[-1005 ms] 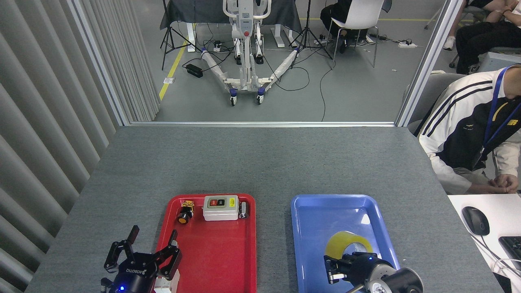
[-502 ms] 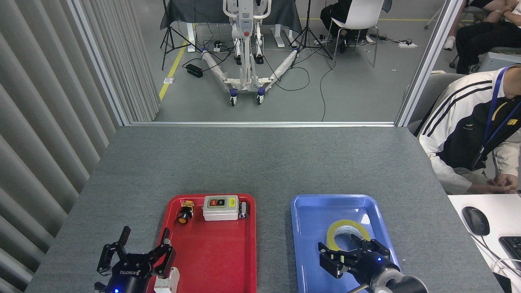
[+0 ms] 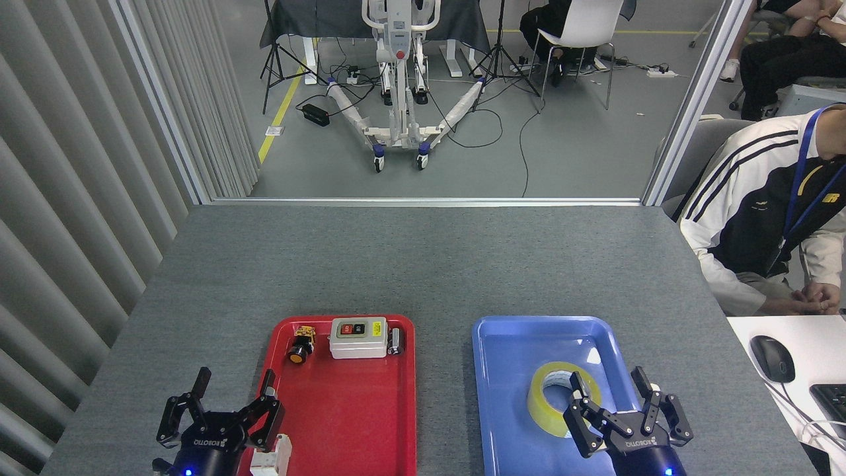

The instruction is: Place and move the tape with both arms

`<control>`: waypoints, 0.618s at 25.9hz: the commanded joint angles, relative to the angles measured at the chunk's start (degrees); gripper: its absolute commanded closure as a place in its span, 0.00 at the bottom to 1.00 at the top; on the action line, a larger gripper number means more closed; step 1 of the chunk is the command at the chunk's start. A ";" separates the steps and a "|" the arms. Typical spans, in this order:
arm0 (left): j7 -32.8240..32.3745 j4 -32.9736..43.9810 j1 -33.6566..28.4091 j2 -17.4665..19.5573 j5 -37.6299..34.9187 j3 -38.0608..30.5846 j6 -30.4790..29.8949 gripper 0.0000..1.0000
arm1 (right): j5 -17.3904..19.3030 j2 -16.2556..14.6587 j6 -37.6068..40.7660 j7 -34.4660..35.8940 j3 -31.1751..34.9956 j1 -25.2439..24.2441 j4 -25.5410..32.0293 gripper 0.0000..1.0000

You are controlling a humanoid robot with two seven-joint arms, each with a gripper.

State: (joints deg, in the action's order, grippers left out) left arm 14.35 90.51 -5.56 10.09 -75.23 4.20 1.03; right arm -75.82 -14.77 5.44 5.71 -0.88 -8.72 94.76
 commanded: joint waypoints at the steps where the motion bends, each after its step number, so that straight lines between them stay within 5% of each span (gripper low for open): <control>1: -0.03 0.01 0.02 -0.08 0.00 0.02 0.02 0.01 | -2.58 0.36 -3.94 1.06 -0.53 -0.69 0.08 0.00; 16: -0.38 0.19 0.02 0.19 0.00 -0.16 0.29 0.01 | -2.67 -0.26 -4.47 0.18 -0.53 -1.30 0.34 0.00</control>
State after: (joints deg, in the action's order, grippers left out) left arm 14.24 90.70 -5.55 10.16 -75.24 4.11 1.30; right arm -78.48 -14.87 1.01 6.01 -1.40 -9.94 95.07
